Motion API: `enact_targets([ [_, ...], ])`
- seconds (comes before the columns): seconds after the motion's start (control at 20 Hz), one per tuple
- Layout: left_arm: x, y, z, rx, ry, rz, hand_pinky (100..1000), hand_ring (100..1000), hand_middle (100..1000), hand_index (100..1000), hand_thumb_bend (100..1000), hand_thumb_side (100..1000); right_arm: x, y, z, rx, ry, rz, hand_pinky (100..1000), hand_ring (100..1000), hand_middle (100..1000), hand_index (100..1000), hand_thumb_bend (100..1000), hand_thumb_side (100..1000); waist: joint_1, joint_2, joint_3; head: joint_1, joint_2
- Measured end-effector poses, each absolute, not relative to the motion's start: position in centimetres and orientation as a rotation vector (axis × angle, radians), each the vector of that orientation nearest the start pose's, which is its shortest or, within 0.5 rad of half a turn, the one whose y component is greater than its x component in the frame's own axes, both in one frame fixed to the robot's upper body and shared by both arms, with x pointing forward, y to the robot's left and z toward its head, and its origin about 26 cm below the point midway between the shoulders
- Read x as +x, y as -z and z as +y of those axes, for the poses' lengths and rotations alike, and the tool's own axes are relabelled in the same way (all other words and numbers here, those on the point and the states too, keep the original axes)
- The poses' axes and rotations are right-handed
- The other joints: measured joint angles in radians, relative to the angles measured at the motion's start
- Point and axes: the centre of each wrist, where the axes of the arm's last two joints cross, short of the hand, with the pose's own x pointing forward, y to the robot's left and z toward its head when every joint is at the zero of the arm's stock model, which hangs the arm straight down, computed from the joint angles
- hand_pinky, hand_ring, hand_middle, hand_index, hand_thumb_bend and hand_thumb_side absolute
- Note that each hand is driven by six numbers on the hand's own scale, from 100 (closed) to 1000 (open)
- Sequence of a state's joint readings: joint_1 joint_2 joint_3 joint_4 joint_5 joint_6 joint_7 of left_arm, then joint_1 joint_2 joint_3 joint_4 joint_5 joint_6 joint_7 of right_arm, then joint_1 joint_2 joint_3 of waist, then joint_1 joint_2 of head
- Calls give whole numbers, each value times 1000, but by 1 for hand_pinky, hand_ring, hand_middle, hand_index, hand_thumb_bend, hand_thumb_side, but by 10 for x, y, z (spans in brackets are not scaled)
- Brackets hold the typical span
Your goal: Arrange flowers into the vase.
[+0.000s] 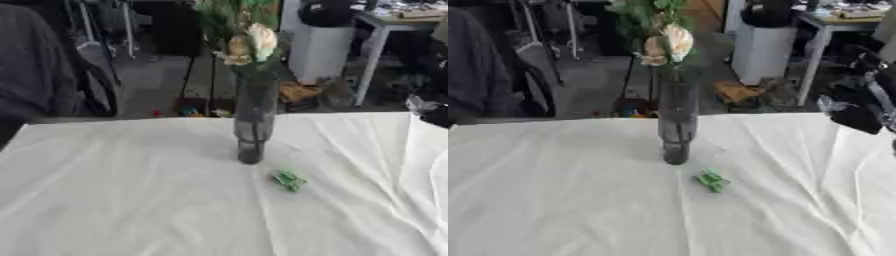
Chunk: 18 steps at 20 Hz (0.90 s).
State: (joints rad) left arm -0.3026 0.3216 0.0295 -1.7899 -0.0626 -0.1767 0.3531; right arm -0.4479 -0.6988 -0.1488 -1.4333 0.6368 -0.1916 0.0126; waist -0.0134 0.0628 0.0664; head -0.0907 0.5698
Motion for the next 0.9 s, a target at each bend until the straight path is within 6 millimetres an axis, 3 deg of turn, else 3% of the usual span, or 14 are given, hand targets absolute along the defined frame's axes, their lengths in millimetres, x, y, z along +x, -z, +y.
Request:
enact_targets([
  [0.9,328,-155,282,437,-11,-2299,757,659,709,788,601,870,333,-209,-414,-919,-786,-1904,1000,1000,997,904,323,680,10,5,-5,18,-1],
])
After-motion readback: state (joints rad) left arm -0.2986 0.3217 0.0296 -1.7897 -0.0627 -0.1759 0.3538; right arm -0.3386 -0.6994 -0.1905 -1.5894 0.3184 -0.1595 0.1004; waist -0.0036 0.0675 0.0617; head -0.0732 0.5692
